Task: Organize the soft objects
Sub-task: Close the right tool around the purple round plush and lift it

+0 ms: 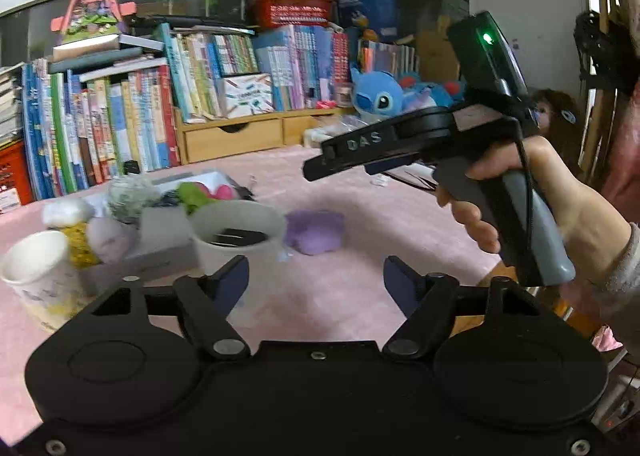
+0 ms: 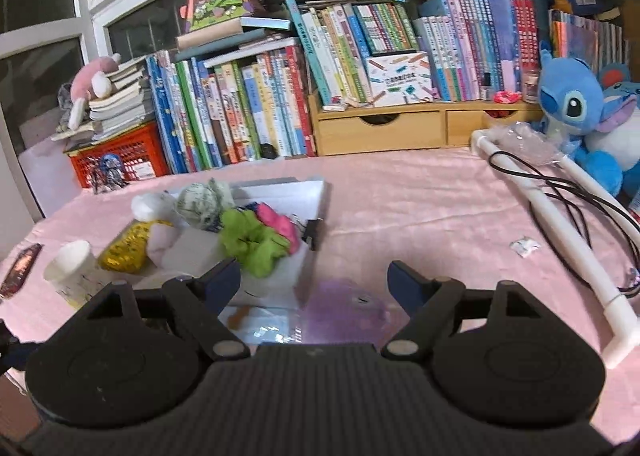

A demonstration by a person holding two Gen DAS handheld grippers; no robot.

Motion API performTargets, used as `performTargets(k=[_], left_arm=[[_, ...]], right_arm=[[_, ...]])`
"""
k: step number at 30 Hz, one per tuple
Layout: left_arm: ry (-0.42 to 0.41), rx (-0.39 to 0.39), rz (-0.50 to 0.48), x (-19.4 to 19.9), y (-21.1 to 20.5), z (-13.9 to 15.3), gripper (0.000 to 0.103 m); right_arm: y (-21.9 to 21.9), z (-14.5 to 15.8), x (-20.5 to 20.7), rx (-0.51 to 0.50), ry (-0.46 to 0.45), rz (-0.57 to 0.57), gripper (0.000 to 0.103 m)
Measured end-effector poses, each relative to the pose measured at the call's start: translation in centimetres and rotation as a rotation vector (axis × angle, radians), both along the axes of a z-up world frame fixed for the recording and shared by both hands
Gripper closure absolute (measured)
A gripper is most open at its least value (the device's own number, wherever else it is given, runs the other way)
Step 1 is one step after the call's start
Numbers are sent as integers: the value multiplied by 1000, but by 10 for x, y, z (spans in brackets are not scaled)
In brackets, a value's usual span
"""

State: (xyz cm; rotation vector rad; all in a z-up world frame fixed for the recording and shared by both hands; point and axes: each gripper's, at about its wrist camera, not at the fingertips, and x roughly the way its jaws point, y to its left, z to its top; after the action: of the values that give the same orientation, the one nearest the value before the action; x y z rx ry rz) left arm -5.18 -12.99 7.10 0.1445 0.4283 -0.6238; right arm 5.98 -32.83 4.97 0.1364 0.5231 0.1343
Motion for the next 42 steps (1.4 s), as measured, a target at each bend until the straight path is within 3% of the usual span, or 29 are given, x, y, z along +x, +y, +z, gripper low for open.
performTargets(k=[3, 8, 13, 19, 23, 26, 31, 37, 42], left_arm=[[24, -1, 37, 2, -23, -15, 48], [32, -29, 153, 16, -57, -36, 55], [64, -24, 257, 34, -78, -54, 58], [20, -23, 384, 51, -91, -68, 58], [87, -97, 441, 63, -97, -75, 58], [114, -146, 486, 69, -97, -78, 58], [129, -211, 571, 78, -96, -79, 58], [164, -300, 700, 90, -100, -80, 57], [191, -425, 837, 102, -109, -80, 44]], right_arm=[[-9, -5, 1, -6, 2, 1, 15], [-24, -15, 12, -13, 50, 47, 22], [-43, -33, 39, 103, 169, 102, 26], [-57, -50, 59, 214, 238, 102, 27], [-65, -57, 72, 281, 321, 116, 51], [-67, -61, 81, 345, 366, 145, 51], [-61, -61, 88, 331, 409, 117, 61], [-64, -49, 78, 203, 368, 39, 62], [-82, -42, 66, 221, 341, 12, 61]])
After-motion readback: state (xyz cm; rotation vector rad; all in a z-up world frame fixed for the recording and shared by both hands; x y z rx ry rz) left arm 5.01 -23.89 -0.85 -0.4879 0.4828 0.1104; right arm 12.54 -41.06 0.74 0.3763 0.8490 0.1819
